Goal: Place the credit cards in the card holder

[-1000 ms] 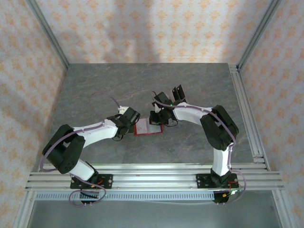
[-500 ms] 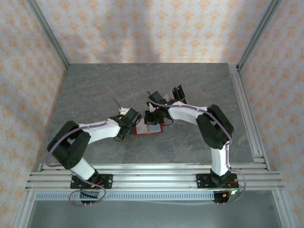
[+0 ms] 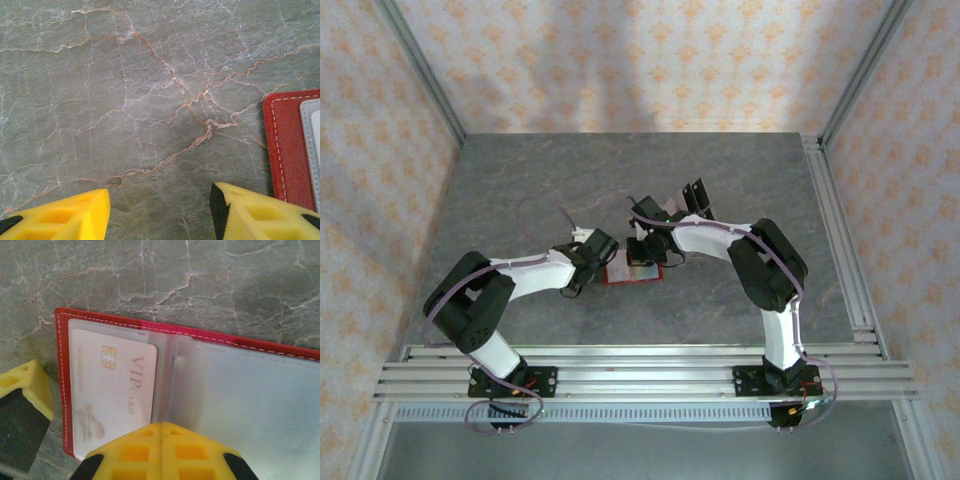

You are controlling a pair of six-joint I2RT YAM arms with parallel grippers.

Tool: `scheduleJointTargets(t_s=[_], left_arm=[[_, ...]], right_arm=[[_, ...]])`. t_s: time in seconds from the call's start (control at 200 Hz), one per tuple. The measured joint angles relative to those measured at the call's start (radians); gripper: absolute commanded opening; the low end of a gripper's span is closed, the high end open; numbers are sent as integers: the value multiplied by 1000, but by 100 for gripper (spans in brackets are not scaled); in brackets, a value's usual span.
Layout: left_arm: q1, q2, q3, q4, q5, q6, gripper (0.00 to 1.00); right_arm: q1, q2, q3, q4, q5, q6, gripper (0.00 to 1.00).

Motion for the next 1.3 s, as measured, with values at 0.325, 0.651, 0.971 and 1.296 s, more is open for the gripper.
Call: scheduleJointTargets(t_s=[0.325, 0.651, 0.971, 1.296], left_arm=[[0, 6, 0, 7, 0, 0, 57], [0, 11, 0, 14, 0, -11, 57], [0, 13, -2, 21, 0, -16, 56], [0, 0, -8, 17, -4, -15, 57]], right_arm=[[1, 2, 0, -1, 5, 0, 0], [20, 42, 46, -9, -3, 0, 0], [27, 57, 66, -15, -29, -3, 0], [26, 65, 72, -15, -41, -2, 3]])
